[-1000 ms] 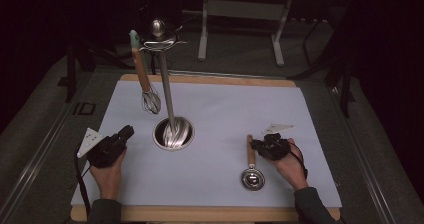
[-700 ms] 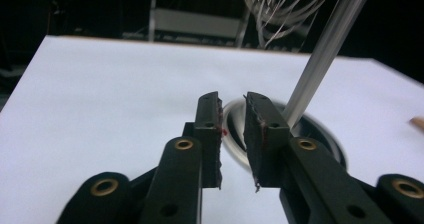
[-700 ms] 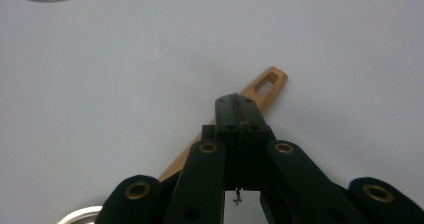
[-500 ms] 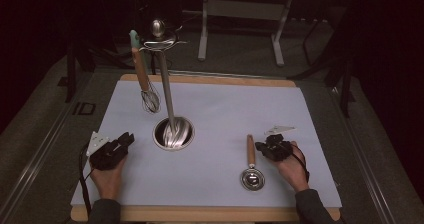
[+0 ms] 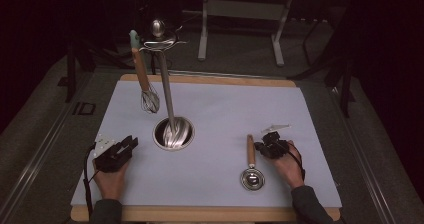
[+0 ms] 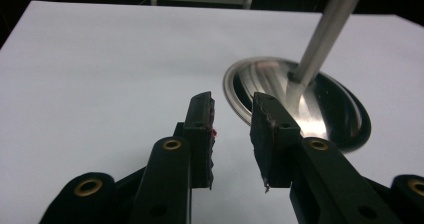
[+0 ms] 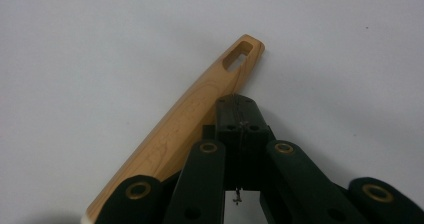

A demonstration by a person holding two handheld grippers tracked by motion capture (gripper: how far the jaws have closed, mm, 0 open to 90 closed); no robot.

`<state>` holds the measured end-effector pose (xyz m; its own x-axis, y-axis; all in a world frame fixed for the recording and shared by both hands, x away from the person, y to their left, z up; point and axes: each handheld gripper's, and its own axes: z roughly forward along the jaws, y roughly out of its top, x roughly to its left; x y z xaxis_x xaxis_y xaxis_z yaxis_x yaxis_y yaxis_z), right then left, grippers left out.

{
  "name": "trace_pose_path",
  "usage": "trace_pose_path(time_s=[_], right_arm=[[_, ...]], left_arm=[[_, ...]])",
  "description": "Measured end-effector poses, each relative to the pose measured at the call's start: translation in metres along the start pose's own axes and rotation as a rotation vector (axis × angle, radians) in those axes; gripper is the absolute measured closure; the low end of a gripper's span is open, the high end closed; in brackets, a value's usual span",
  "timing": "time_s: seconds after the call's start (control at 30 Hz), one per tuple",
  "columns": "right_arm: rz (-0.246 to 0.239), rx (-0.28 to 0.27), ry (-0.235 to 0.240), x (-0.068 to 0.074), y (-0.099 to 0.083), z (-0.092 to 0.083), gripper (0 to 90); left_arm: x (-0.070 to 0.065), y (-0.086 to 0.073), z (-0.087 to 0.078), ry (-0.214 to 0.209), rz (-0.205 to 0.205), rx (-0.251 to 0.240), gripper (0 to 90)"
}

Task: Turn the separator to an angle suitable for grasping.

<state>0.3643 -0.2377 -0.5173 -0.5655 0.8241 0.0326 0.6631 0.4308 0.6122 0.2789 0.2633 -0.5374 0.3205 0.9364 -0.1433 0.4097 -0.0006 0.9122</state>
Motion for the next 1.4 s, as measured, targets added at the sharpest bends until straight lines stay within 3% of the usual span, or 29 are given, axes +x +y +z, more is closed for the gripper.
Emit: trace_pose_path(time_s=[0.23, 0.47, 1.4], right_arm=[[0.002, 0.01, -0.007, 0.001, 0.006, 0.007, 89.9], [-0.028, 0.026, -0.001, 0.008, 0.015, 0.013, 89.9], [-0.191, 0.08, 0.082, 0.066, 0.04, 0.03, 89.5]], left_arm=[[-0.002, -0.001, 0.001, -0.006, 0.023, 0.009, 70.0], [-0.003, -0.001, 0.002, -0.009, 0.024, 0.016, 69.3], [-0.002, -0.001, 0.001, -0.008, 0.017, 0.007, 69.0]])
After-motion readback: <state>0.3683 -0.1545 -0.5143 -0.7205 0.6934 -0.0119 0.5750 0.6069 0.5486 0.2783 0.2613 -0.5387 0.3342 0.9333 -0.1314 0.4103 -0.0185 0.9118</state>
